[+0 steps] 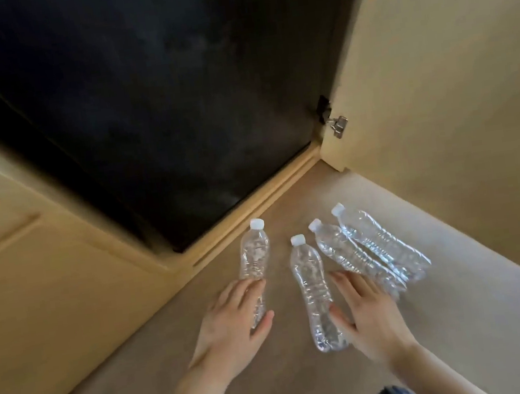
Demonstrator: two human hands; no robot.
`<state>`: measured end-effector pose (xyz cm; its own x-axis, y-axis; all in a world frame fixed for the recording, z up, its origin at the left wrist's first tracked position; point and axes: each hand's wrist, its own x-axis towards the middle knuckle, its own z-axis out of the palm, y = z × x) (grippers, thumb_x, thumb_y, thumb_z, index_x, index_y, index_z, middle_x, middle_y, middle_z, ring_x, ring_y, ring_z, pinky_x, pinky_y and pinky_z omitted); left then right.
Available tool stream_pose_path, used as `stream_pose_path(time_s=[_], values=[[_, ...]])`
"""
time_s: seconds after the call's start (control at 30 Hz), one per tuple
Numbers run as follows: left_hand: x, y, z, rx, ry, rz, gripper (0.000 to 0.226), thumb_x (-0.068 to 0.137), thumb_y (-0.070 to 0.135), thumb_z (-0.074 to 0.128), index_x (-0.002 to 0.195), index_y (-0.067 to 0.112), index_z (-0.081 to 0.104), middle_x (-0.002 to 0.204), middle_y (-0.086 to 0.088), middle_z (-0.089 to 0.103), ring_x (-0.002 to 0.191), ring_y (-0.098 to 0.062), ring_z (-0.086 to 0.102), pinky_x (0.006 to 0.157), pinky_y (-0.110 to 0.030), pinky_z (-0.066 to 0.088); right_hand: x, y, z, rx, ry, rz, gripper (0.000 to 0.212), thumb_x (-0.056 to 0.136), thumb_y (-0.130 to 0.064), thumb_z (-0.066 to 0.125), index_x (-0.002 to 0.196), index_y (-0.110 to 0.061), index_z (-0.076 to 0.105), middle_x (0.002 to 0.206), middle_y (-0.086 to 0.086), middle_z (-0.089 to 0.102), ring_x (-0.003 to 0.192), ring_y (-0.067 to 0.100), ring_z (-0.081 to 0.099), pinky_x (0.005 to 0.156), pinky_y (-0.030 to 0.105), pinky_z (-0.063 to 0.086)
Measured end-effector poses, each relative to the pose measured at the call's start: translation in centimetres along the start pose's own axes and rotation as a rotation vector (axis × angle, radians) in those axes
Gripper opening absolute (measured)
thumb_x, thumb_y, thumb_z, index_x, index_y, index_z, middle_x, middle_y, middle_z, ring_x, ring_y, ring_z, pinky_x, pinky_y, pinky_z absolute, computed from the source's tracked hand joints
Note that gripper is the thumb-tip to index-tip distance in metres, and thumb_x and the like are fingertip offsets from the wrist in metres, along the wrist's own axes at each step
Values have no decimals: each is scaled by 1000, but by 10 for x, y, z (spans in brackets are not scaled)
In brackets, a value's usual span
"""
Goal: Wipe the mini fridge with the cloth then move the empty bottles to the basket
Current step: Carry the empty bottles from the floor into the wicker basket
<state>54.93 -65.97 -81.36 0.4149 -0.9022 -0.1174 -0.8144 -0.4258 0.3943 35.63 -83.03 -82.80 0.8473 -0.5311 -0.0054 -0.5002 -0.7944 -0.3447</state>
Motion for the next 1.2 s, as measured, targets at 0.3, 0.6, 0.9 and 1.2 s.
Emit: stream_pose_path(time_s=[0.3,0.6,0.9,1.2], values=[[35,-32,28,-105,46,-124,62,94,50,50,150,27,36,149,9,42,132,-15,44,103,-34,41,30,3,28,138,-75,116,69,92,-54,50,152,-24,34,139,3,49,114,24,59,90,37,54],[43,-40,68,-252,-134,-389,83,90,58,55,154,38,6,146,1,43,129,-20,48,96,-36,50,19,6,82,267,-178,295,94,87,-56,60,144,-61,-14,95,-7,43,90,14,53,81,25,42],[14,-4,47,-456,7,-518,78,81,45,68,148,32,30,129,1,59,114,-18,55,93,-35,50,5,-10,36,356,-91,308,88,83,-42,66,150,-58,11,103,0,56,100,17,50,87,29,44],[-47,93,-143,-609,52,-558,66,81,42,74,138,33,43,122,6,63,108,-15,62,89,-39,54,-28,-96,-159,442,-63,395,95,80,-32,75,152,-50,15,117,3,59,110,34,55,92,43,48]])
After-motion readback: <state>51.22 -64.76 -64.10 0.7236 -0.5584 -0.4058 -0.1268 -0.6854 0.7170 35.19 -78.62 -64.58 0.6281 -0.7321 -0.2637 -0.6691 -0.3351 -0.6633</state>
